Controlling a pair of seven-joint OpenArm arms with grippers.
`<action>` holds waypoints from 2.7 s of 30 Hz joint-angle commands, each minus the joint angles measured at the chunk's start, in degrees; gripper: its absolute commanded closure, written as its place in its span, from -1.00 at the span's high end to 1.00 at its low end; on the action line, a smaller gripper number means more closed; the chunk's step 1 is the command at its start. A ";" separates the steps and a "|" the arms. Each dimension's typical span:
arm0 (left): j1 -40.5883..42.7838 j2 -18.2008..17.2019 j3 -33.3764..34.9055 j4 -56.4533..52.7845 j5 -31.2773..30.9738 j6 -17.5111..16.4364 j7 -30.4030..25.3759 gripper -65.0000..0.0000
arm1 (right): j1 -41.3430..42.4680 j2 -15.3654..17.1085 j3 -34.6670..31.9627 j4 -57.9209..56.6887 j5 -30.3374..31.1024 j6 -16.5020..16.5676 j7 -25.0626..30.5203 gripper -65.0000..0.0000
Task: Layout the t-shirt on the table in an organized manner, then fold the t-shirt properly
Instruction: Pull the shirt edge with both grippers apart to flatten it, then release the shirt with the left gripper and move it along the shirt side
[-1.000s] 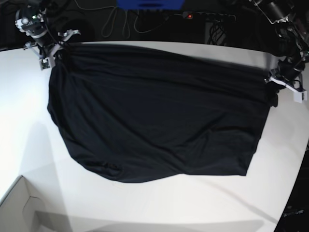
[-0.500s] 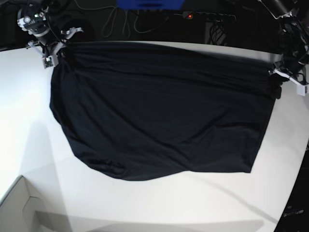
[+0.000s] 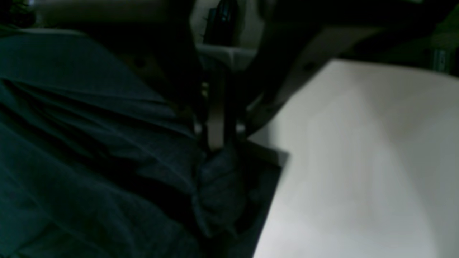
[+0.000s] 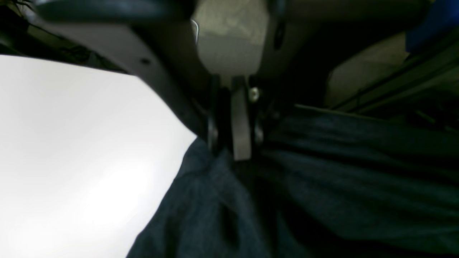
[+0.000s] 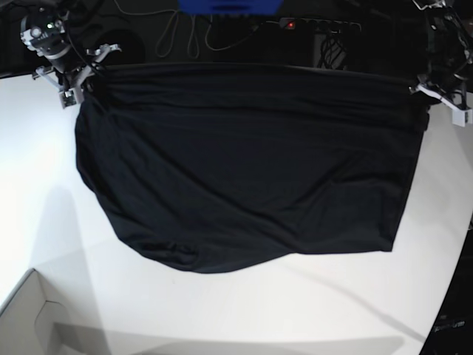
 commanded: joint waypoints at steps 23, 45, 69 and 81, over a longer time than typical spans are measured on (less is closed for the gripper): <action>4.57 0.22 -2.39 4.54 -5.89 0.38 0.45 -0.42 | -0.04 0.45 0.67 3.52 -0.29 -0.49 0.69 -0.21; -14.06 3.38 -13.29 15.52 -1.40 0.38 7.48 -0.08 | 4.36 0.36 4.62 8.00 -0.12 -0.49 0.34 -0.21; -52.30 -3.91 12.12 -49.44 37.89 18.01 -37.71 -0.08 | 13.06 0.63 8.05 5.63 -0.38 -0.49 0.25 0.19; -52.66 -4.00 21.35 -50.50 38.24 21.26 -39.73 -0.08 | 14.12 0.71 8.05 2.37 -0.38 -0.49 0.25 0.19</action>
